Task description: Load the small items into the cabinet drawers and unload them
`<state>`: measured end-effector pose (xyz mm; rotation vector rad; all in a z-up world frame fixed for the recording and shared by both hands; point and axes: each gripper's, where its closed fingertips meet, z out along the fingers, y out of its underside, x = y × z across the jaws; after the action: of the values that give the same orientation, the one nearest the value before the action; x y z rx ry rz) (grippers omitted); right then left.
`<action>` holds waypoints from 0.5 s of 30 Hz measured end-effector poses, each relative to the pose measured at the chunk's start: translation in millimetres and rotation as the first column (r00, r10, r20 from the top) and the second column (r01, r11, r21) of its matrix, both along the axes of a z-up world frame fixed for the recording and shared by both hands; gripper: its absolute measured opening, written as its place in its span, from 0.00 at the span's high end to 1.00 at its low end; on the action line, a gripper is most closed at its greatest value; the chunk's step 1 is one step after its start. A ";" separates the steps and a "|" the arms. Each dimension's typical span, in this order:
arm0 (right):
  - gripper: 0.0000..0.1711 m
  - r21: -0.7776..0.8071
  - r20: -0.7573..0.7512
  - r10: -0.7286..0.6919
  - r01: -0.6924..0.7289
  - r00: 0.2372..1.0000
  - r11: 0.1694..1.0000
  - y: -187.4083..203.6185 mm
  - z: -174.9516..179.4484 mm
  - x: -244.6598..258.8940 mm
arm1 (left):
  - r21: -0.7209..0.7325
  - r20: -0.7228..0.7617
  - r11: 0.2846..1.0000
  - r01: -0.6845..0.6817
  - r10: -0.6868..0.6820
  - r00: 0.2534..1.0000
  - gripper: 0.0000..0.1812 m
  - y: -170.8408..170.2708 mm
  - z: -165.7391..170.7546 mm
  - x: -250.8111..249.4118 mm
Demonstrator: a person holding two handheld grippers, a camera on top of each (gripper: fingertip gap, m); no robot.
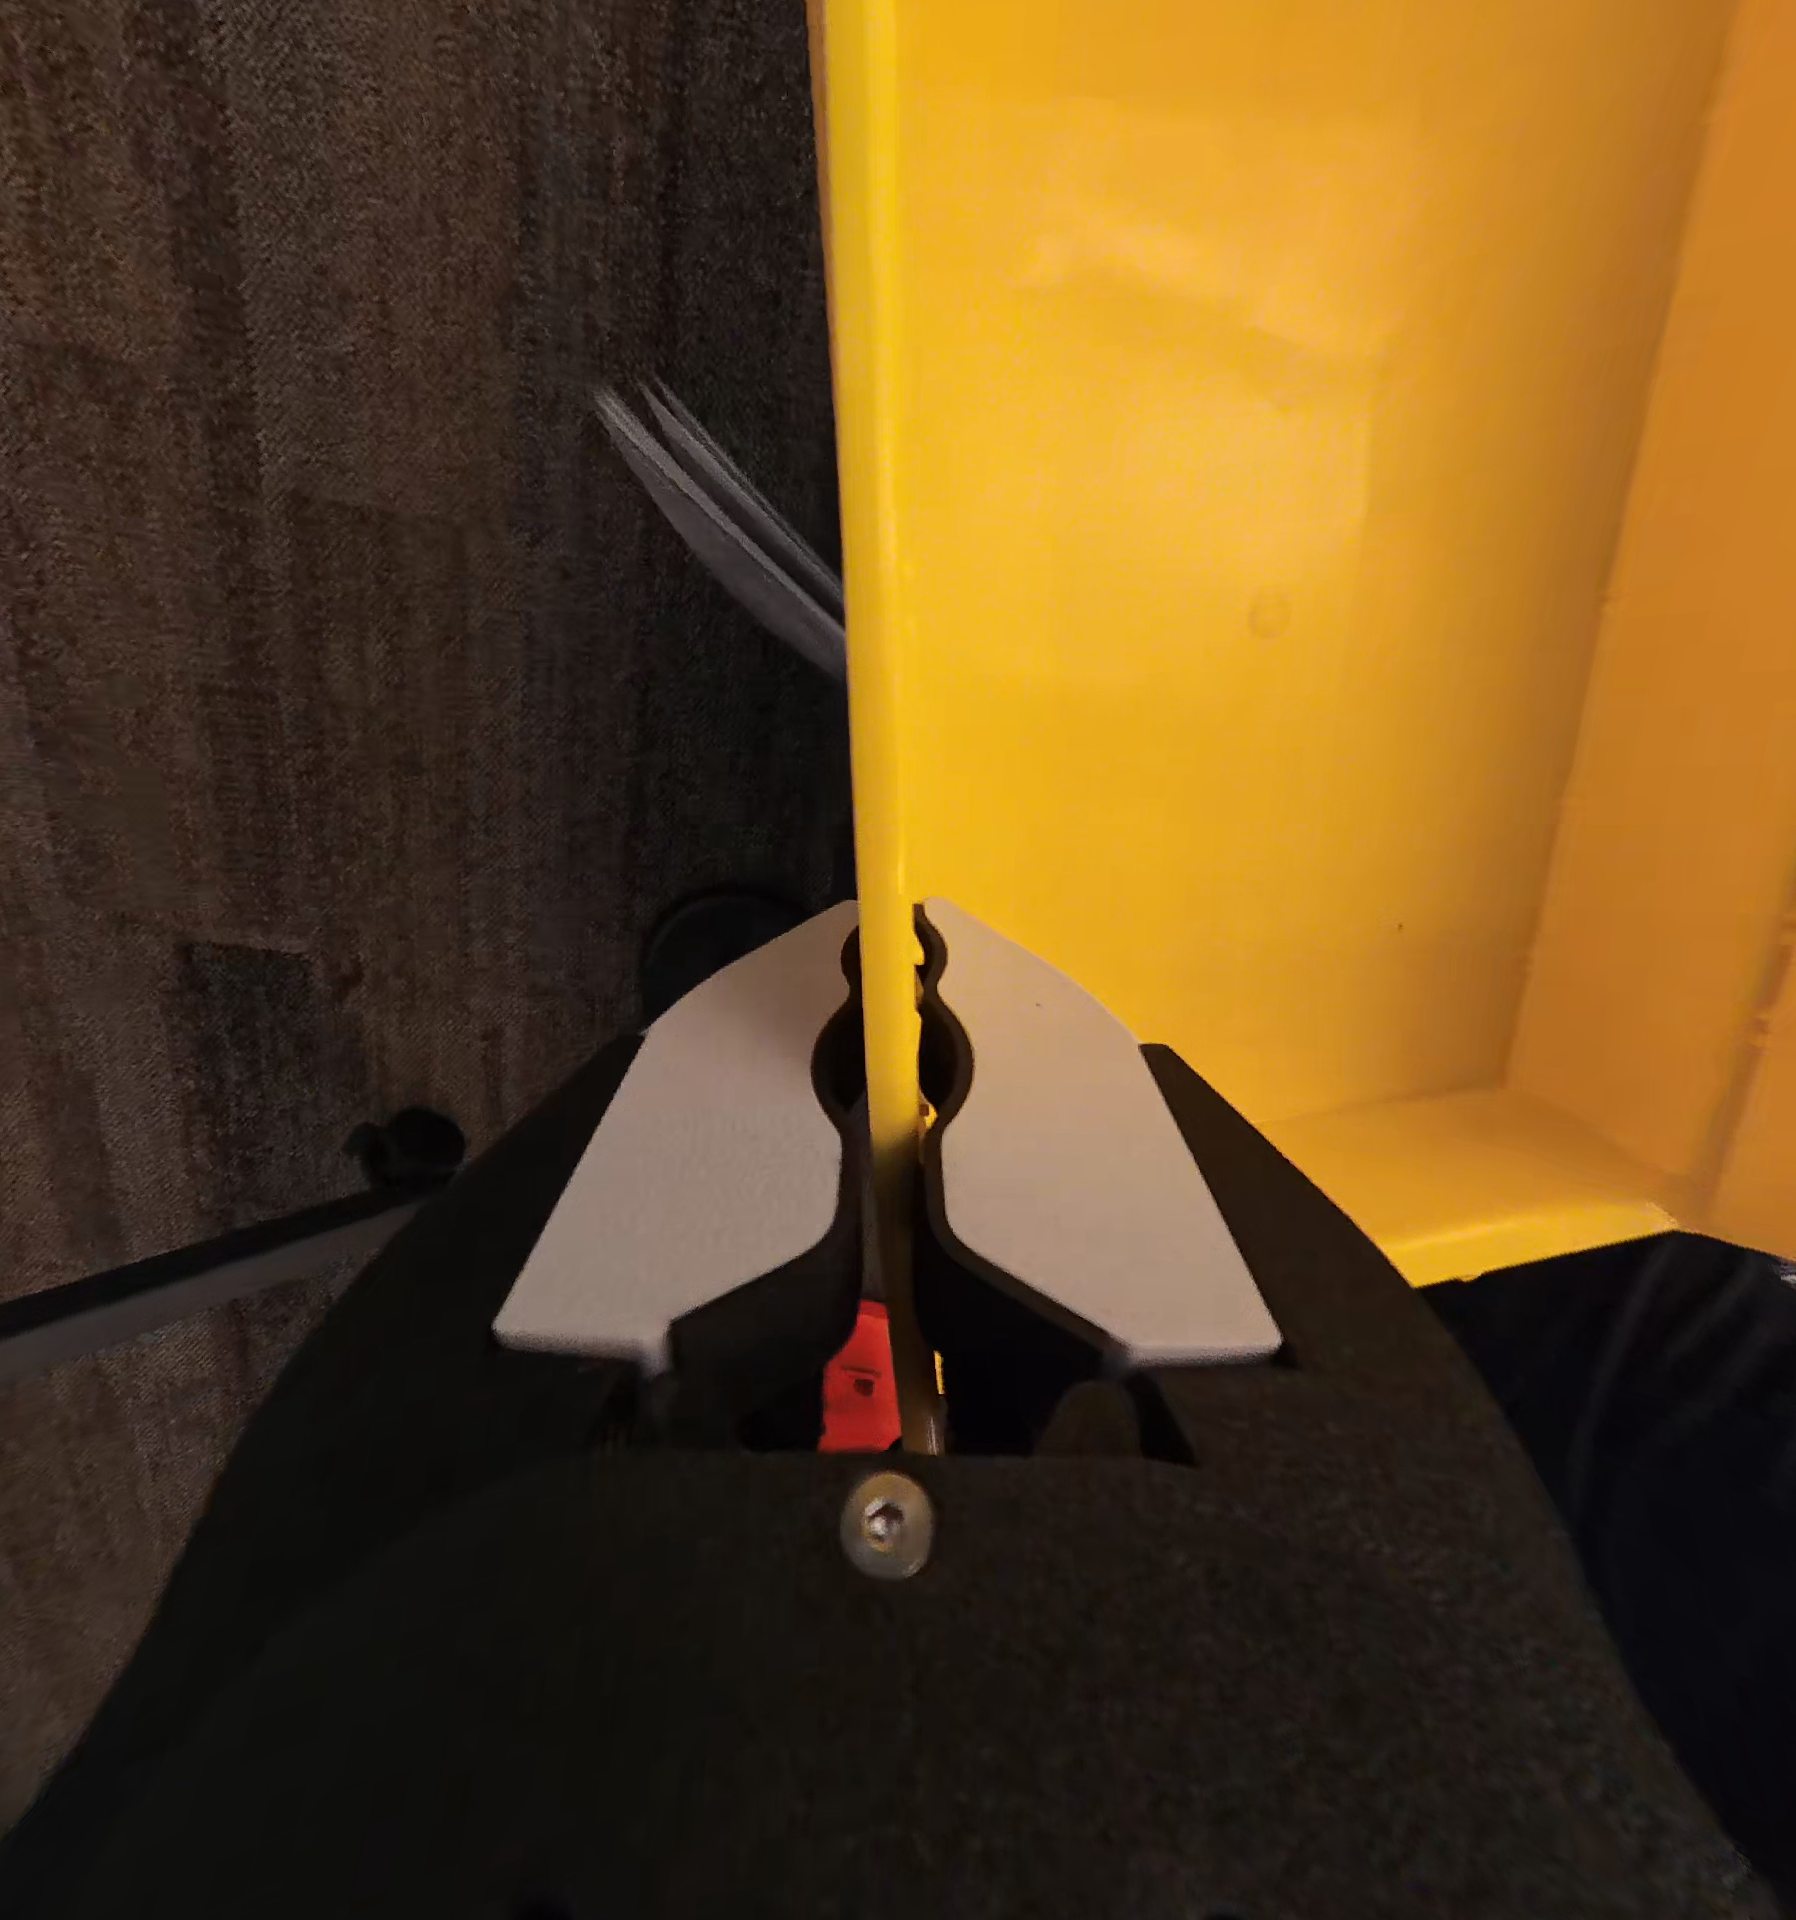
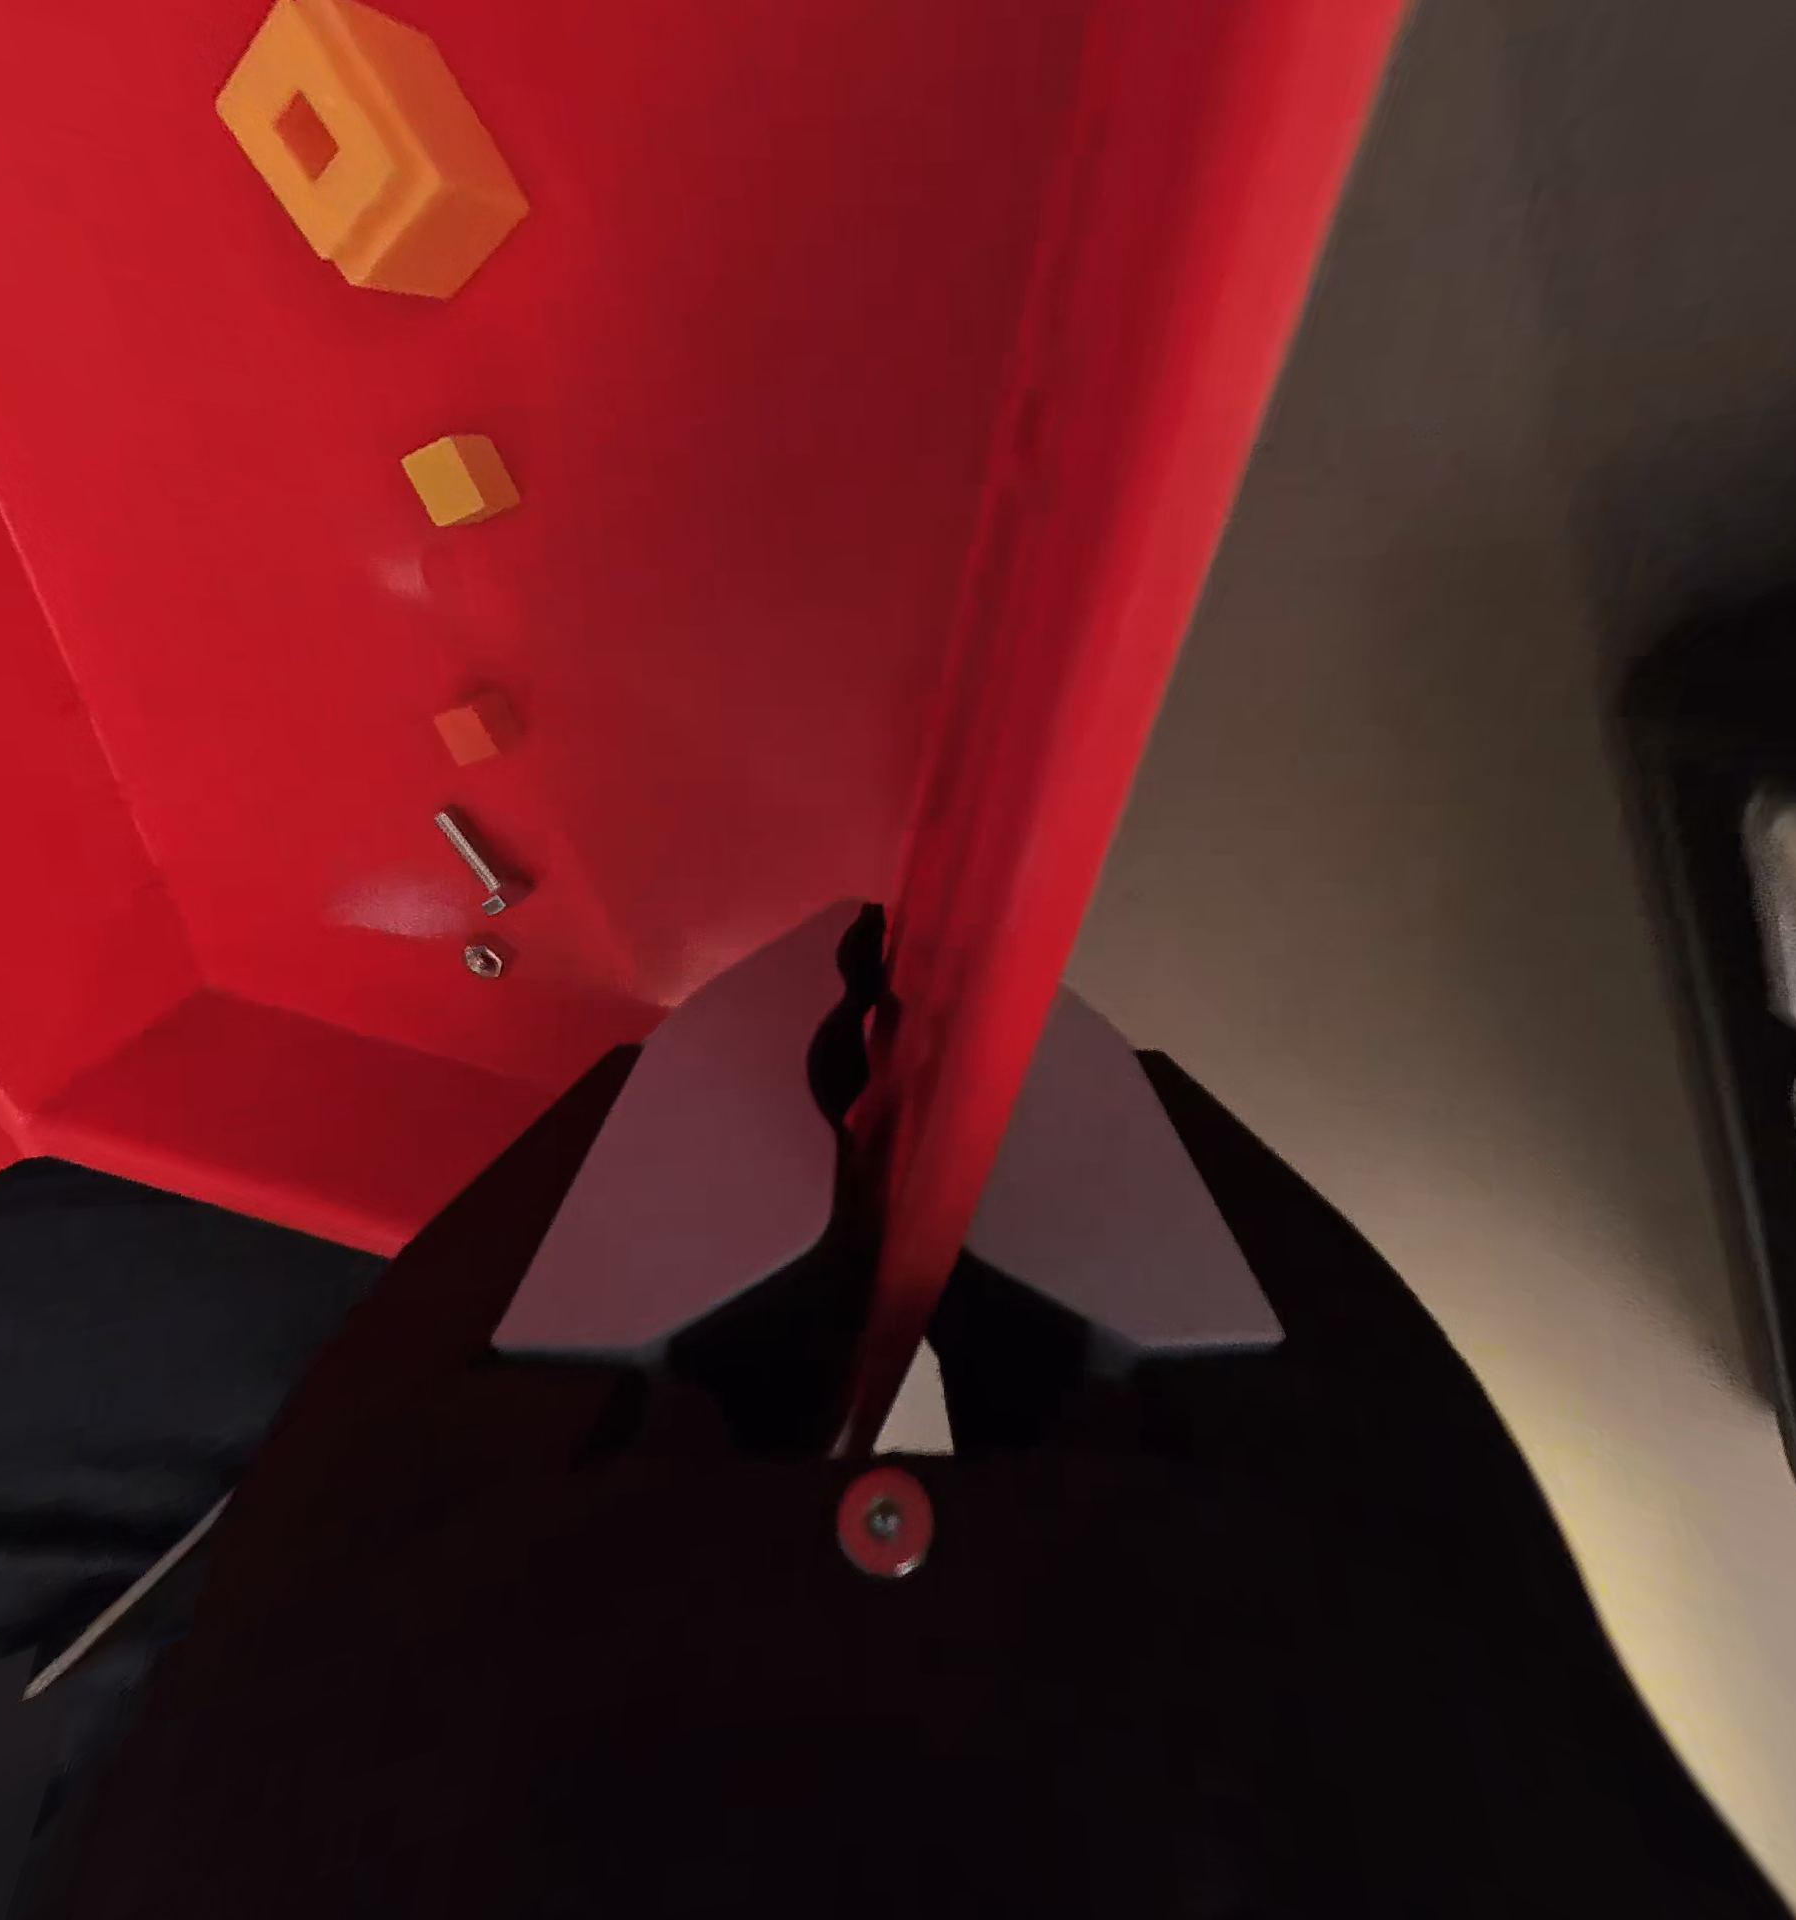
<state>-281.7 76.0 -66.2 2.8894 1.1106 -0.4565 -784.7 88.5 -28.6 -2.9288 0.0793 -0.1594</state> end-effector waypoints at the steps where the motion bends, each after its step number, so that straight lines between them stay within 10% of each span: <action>1: 0.98 -0.006 0.006 -0.019 0.019 1.000 1.000 12.3 -1.9 -8.5 | 0.003 -0.004 1.000 -0.001 0.001 1.000 0.97 -0.3 1.1 -1.4; 15: 0.98 0.012 0.226 -0.401 0.409 0.888 0.912 140.4 -52.2 -30.4 | 0.038 -0.062 0.997 0.069 -0.067 0.996 0.97 -7.4 39.7 -9.8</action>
<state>-312.2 216.4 -118.4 3.0395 0.4586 -0.1394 -794.4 81.1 11.1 -2.8928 0.1898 -0.0778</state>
